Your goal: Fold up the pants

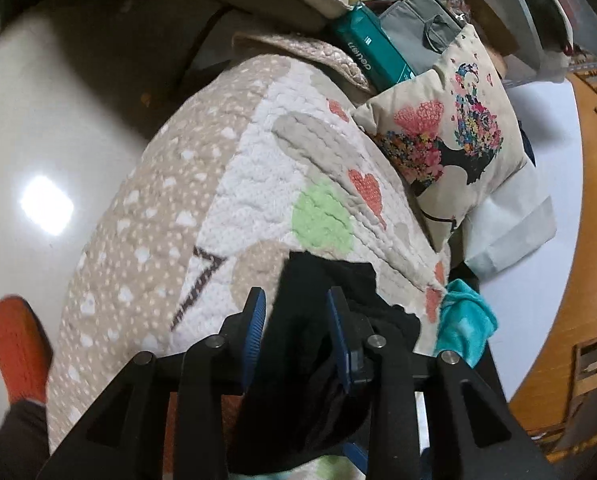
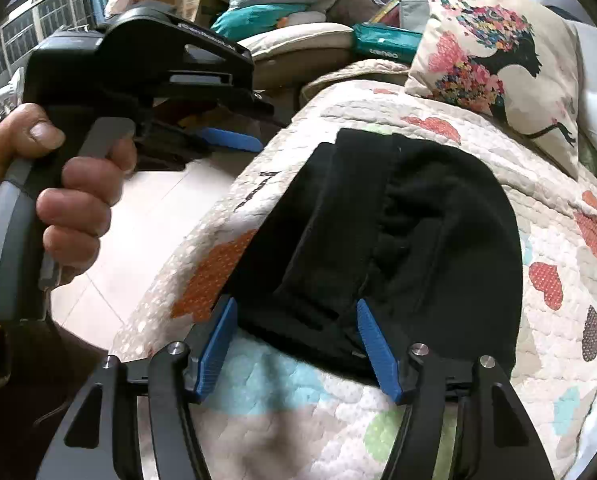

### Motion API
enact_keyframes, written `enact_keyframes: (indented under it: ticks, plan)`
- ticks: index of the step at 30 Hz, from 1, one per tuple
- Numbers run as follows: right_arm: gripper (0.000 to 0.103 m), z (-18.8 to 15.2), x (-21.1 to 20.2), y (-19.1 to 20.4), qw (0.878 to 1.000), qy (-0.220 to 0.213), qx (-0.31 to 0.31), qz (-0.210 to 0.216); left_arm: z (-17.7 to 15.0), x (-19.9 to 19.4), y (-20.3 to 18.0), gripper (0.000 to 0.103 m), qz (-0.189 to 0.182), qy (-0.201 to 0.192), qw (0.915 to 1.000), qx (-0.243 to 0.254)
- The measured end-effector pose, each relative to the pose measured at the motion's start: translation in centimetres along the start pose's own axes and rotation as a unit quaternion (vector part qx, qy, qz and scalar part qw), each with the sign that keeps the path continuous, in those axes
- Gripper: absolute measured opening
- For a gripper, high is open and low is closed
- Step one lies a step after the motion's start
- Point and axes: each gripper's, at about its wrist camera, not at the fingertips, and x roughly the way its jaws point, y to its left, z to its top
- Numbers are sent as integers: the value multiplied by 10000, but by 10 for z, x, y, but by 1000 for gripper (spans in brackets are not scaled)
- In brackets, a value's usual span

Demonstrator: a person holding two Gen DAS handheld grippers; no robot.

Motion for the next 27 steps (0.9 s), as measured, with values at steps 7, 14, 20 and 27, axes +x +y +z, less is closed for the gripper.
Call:
enact_keyframes:
  ticks: [7,14,20,27]
  plan:
    - [68,-15,-54,-21,9984,-99,484,261,-31,12,-53,54,-15,66,9938,1111]
    - [69,-21,-77,-73,9922,-289,1177,-306,-63,62,-84,20,752,416,9748,2056]
    - [69,-20,-84,-99,9846,-411,1652,-408,-49,33,-71,12,659,226,9850,1581]
    - [69,-20,-67,-110,9795,-181,1989,-258,-39,52,-44,43,1235,630,9815,1317]
